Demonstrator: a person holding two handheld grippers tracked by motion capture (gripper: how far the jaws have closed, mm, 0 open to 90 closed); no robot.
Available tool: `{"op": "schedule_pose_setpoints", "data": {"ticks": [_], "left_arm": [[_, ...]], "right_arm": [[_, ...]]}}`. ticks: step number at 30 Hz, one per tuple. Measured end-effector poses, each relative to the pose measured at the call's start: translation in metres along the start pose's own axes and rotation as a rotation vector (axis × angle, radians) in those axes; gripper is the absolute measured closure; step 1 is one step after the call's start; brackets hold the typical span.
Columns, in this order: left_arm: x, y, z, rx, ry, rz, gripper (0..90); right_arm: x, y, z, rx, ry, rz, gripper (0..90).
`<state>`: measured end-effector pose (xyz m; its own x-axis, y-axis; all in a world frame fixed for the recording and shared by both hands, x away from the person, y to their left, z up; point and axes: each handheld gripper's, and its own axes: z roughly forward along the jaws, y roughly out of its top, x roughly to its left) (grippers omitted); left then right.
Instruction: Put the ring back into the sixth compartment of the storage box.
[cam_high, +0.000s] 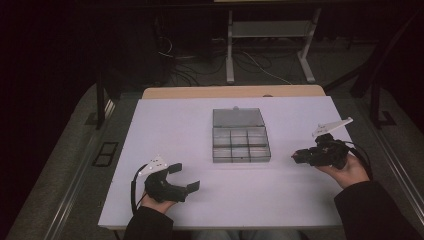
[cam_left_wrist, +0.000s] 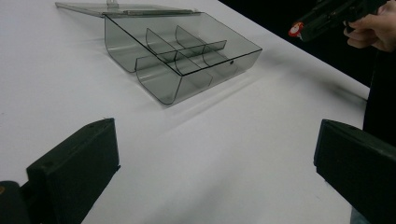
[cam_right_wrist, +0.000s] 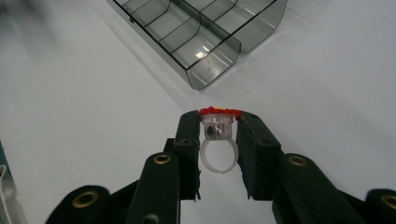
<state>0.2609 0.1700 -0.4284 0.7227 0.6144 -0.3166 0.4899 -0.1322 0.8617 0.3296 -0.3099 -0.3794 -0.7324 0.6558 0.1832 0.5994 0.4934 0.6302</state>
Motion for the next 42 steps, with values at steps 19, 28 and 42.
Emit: {"op": "schedule_pose_setpoints", "data": {"ticks": [19, 28, 42], "left_arm": [[0.000, 0.000, 0.000, 0.005, -0.005, 0.003, 0.0], [0.000, 0.000, 0.001, 0.006, -0.010, 0.000, 0.0], [0.001, 0.001, 0.000, 0.008, -0.014, 0.000, 0.0]], "right_arm": [[0.003, 0.037, 0.016, -0.010, 0.000, -0.023, 69.9], [0.003, 0.054, 0.022, -0.014, 0.000, -0.025, 69.9], [0.006, 0.081, 0.027, -0.012, -0.005, -0.047, 69.8]]}}
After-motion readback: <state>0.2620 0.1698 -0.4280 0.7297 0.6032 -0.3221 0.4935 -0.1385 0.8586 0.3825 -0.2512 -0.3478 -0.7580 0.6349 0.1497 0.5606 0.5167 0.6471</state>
